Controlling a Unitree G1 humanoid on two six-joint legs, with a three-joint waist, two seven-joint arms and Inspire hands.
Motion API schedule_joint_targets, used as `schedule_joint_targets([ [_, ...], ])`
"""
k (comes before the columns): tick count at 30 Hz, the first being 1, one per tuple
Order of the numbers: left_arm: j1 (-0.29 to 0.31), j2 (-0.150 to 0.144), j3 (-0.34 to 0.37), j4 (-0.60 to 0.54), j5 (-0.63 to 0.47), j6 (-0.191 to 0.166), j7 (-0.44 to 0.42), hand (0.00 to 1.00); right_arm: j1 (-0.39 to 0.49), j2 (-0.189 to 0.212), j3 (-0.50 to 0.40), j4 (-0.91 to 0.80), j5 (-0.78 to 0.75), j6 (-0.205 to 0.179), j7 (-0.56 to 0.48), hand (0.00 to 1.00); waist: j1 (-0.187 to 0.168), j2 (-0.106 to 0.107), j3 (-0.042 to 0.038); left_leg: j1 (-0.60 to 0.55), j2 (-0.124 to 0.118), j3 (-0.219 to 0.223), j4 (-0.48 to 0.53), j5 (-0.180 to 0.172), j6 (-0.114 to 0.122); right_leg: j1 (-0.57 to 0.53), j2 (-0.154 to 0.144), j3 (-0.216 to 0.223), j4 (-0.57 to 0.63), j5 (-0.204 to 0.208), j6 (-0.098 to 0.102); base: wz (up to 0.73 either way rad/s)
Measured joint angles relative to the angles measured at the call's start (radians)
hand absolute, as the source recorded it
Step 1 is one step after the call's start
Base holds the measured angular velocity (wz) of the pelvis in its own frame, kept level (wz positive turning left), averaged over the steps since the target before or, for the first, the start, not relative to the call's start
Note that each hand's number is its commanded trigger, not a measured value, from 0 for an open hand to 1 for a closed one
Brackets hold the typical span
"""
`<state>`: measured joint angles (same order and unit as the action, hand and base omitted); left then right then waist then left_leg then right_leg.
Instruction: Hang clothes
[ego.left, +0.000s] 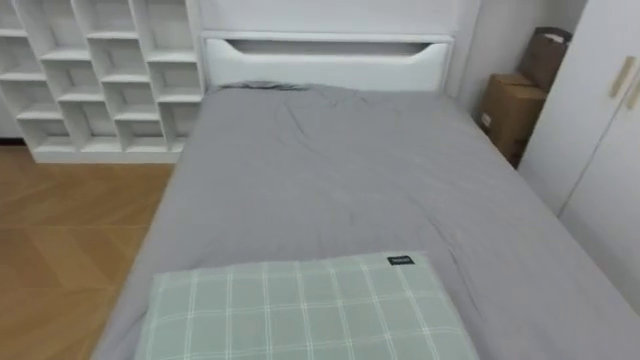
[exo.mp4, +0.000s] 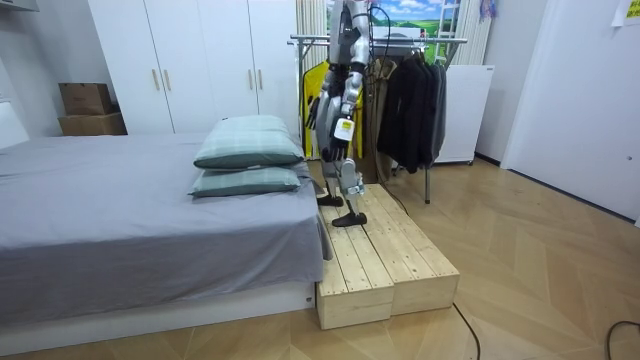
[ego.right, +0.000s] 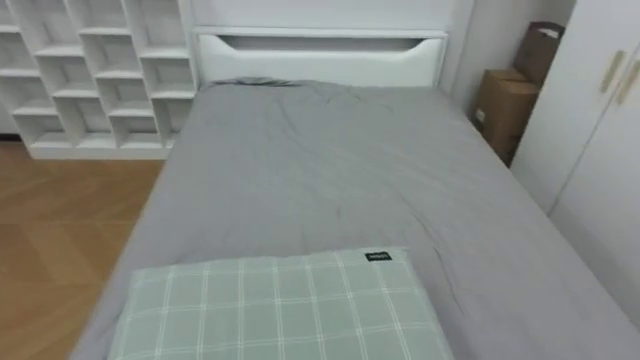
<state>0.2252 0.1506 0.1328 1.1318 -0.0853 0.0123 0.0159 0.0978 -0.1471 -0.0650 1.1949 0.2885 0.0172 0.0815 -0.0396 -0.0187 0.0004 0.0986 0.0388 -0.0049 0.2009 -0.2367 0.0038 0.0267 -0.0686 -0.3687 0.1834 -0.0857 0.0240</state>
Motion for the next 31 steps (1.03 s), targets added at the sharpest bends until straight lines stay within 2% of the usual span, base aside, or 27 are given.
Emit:
schedule_joint_targets([
  [1,0.009,0.001,0.004,0.000,0.001,0.000,0.000,0.00,0.001,0.002,0.002,-0.003,-0.004,0.005,-0.001,0.00,0.015,-0.002,-0.0003,0.001,-0.002,0.000,0.000,-0.002,0.003,0.000,-0.001,0.001,0.000,0.003,-0.005,0.11],
  [5,0.038,0.005,0.005,0.013,0.011,0.004,0.016,0.00,-0.002,0.012,0.004,-0.032,-0.022,0.006,-0.005,0.00,0.025,-0.006,-0.0023,0.004,-0.004,0.001,0.000,-0.003,0.006,0.003,-0.001,0.005,0.000,0.003,-0.006,0.00],
  [6,0.042,0.007,0.007,0.028,0.012,0.006,0.025,0.00,-0.009,0.014,0.006,-0.031,-0.024,0.006,-0.004,0.00,0.030,-0.011,0.0025,0.013,-0.003,0.006,-0.003,-0.003,0.006,0.009,-0.001,0.008,0.001,0.000,-0.006,-0.06],
  [8,0.042,0.006,0.004,0.036,0.023,0.013,0.038,0.00,-0.013,0.014,0.016,-0.031,-0.023,0.005,-0.005,0.00,0.048,-0.013,0.0036,0.020,0.000,0.014,-0.005,-0.006,0.006,0.012,0.002,0.015,0.000,-0.004,-0.004,-0.08],
  [10,0.043,0.001,0.000,0.036,0.040,0.019,0.048,0.00,-0.020,0.015,0.048,-0.029,-0.022,0.004,-0.006,0.00,0.060,-0.013,0.0091,0.020,0.002,0.014,-0.007,-0.008,0.006,0.012,0.004,0.015,-0.002,-0.004,-0.004,0.00],
  [16,0.030,-0.005,-0.003,0.026,0.096,0.031,0.057,0.00,-0.020,0.019,0.079,0.010,-0.027,-0.003,0.039,0.00,0.066,-0.013,0.0128,0.019,0.000,-0.013,-0.018,-0.008,0.006,0.023,0.008,0.012,-0.018,-0.009,0.000,0.12],
  [20,0.028,-0.002,-0.019,0.021,0.128,0.038,0.058,0.00,-0.015,0.019,0.084,0.050,0.009,-0.004,0.069,0.00,0.059,-0.010,0.0109,0.013,0.001,-0.026,-0.019,-0.008,0.006,0.028,0.014,0.011,-0.031,-0.009,-0.001,0.08],
  [22,0.028,-0.005,-0.018,-0.001,0.162,0.055,0.058,0.00,-0.011,0.019,0.083,0.055,0.033,-0.003,0.088,0.00,0.054,-0.010,0.0105,0.011,0.001,-0.029,-0.019,-0.008,0.005,0.028,0.015,0.008,-0.033,-0.011,-0.002,0.05],
  [26,0.025,-0.007,-0.018,-0.011,0.181,0.056,0.062,0.00,-0.009,0.019,0.081,0.058,0.037,-0.003,0.122,0.00,0.043,-0.013,0.0074,0.010,0.001,-0.030,-0.019,-0.008,0.005,0.028,0.016,0.007,-0.033,-0.013,-0.002,0.01],
  [28,0.023,-0.007,-0.018,-0.010,0.193,0.056,0.065,0.00,-0.006,0.019,0.080,0.062,0.041,-0.003,0.142,0.00,0.041,-0.015,0.0012,0.010,0.001,-0.030,-0.018,-0.008,0.005,0.029,0.016,0.008,-0.033,-0.015,0.000,0.00],
  [31,0.024,-0.006,-0.019,-0.008,0.208,0.063,0.067,0.00,-0.008,0.018,0.080,0.073,0.047,-0.002,0.155,0.00,0.042,-0.015,-0.0009,0.014,0.001,-0.031,-0.017,-0.008,0.005,0.034,0.016,0.010,-0.034,-0.017,0.001,0.00],
])
